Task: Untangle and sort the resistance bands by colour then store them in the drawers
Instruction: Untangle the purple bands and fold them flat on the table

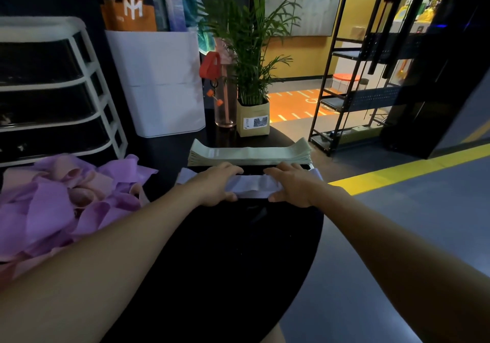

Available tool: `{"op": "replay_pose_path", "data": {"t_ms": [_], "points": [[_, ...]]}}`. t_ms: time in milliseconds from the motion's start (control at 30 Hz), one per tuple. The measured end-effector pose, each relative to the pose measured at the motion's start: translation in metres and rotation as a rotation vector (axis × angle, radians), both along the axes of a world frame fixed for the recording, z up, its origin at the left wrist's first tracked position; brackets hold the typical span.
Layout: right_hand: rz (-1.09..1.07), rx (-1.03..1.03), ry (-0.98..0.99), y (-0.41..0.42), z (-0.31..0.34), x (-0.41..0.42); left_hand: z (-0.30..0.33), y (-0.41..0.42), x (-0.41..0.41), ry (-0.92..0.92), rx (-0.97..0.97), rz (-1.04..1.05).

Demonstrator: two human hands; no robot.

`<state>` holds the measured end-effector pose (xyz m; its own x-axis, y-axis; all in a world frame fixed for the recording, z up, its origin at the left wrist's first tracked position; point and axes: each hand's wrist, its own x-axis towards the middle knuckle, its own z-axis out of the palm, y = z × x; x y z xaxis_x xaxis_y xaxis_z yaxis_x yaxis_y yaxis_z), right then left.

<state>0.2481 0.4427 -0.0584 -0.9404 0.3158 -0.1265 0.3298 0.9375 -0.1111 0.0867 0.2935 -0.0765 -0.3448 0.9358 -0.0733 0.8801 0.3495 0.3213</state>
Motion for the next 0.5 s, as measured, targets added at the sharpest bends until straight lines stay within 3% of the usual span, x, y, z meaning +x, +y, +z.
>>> {"op": "replay_pose_path", "data": {"t_ms": [167,500], "points": [[0.129,0.012,0.115,-0.023,-0.005,-0.001,0.0,-0.008,0.003,-0.018,0.069,-0.045],[0.088,-0.045,0.165,-0.067,0.02,-0.02,0.02,-0.067,0.004,0.059,0.09,0.082]]}}
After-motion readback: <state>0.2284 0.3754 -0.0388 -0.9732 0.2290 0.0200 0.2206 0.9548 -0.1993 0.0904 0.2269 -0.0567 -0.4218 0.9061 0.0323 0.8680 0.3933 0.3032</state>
